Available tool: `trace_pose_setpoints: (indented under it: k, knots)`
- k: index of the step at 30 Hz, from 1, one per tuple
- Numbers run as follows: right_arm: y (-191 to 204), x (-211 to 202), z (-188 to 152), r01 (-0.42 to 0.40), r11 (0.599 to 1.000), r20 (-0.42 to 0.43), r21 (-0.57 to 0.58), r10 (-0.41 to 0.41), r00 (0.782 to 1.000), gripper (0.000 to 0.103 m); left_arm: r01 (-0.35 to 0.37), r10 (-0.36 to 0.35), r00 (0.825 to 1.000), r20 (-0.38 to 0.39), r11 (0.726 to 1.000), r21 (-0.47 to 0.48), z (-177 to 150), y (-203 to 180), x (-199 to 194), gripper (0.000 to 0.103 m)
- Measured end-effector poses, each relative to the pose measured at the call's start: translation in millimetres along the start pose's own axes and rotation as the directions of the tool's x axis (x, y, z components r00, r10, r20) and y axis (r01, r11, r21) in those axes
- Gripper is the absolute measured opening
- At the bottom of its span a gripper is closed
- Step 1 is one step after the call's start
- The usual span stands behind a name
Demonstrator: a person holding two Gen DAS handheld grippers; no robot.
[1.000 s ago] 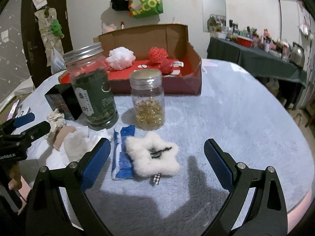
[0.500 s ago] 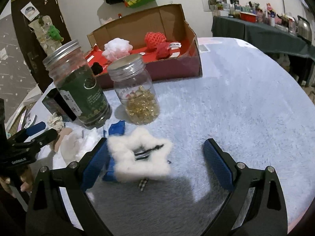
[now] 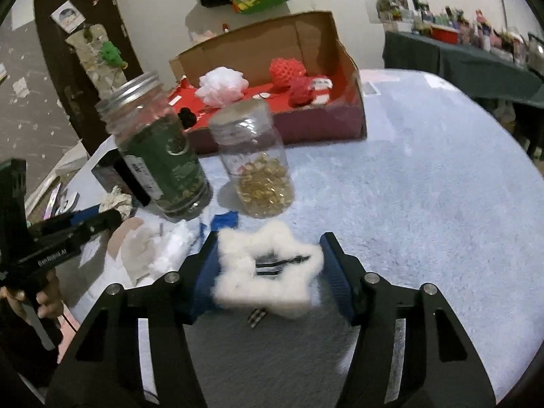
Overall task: Organize soft objects
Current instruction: 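Grasp the cream crocheted scrunchie with the left tool while the right tool grasps the white fluffy star clip, then carry the scrunchie and star clip into the box and open both tools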
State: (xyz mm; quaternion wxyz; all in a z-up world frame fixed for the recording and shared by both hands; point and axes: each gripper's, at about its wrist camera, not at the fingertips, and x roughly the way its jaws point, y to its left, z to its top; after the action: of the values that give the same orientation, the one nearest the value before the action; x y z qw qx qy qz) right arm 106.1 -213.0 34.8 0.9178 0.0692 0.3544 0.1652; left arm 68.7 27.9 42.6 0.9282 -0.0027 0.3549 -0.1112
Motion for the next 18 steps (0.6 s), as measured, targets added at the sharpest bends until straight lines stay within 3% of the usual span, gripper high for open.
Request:
trace_pose_setpoints:
  k: [7, 18]
  knots:
    - [28, -14, 7, -0.02, 0.997, 0.046, -0.077, 0.024, 0.999, 0.057, 0.065, -0.066, 0.998, 0.018, 0.998, 0.022, 6, -10, -15, 0.03]
    - [56, -6, 13, -0.069, 0.988, 0.032, -0.141, 0.074, 0.997, 0.057, 0.14, -0.143, 0.989, 0.024, 0.986, 0.09, 11, -35, -14, 0.03]
